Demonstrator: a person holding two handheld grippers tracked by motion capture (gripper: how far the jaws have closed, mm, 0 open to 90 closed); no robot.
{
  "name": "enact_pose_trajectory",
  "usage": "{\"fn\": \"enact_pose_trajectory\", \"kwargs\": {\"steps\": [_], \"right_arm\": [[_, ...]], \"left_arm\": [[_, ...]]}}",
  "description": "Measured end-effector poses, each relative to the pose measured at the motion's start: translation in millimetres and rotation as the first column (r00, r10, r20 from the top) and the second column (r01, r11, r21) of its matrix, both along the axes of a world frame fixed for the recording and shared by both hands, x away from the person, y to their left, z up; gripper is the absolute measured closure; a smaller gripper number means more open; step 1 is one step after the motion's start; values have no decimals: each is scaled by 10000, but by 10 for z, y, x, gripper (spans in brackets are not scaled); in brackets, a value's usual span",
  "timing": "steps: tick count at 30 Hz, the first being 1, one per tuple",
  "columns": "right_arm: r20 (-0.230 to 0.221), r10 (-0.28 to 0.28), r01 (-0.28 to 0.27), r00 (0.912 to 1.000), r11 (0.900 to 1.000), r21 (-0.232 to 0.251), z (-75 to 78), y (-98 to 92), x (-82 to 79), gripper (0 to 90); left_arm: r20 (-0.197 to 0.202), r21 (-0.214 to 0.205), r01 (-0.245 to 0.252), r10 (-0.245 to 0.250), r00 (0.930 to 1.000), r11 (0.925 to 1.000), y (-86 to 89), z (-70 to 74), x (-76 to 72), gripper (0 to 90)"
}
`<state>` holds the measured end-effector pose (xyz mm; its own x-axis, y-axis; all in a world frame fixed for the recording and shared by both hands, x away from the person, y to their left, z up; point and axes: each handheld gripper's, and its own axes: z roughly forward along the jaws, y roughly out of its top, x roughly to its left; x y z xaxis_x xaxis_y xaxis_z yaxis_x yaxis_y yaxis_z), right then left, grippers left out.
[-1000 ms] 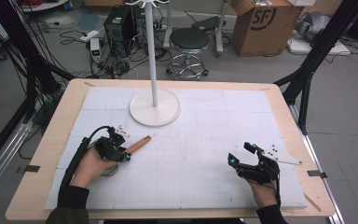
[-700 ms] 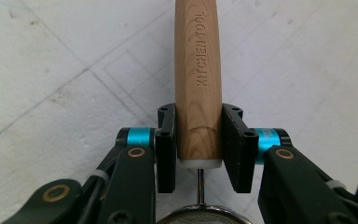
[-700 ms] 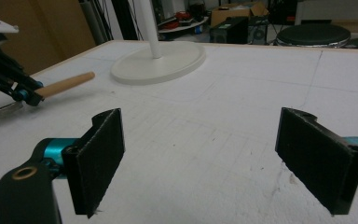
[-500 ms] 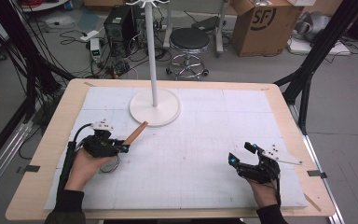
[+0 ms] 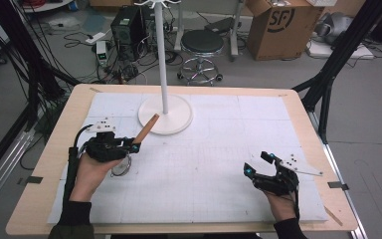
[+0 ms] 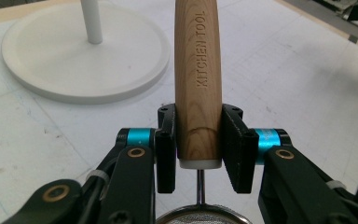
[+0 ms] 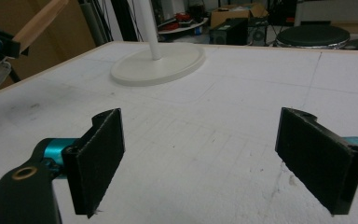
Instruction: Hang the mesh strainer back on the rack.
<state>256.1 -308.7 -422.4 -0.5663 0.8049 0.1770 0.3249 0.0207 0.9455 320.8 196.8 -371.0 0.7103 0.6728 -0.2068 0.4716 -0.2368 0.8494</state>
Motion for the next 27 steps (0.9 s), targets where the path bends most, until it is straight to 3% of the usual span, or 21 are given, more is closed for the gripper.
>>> {"fn": "enact_pose_trajectory", "kwargs": {"steps": [6,8,17,23,27], "right_arm": [[-43,-1,1,10000,10000,14,-2,5,9,152],[12,25,-25,10000,10000,-41,-4,6,16,152],[-8,55,-55,10000,10000,-17,-15,-7,53,152],[-94,162,-163,9998,9998,-78,-27,25,84,152],[-140,254,-255,9996,9997,-58,-40,31,116,152]], "left_arm": [[407,-819,-40,73,9991,9966,16,113,-2,689],[603,-767,-197,243,9979,9969,14,154,5,689],[1251,-1376,-337,511,9908,9899,22,410,62,689],[1791,-1937,-521,875,9799,9797,12,542,85,689],[1894,-2246,-582,1022,9766,9727,10,593,125,689]]}}
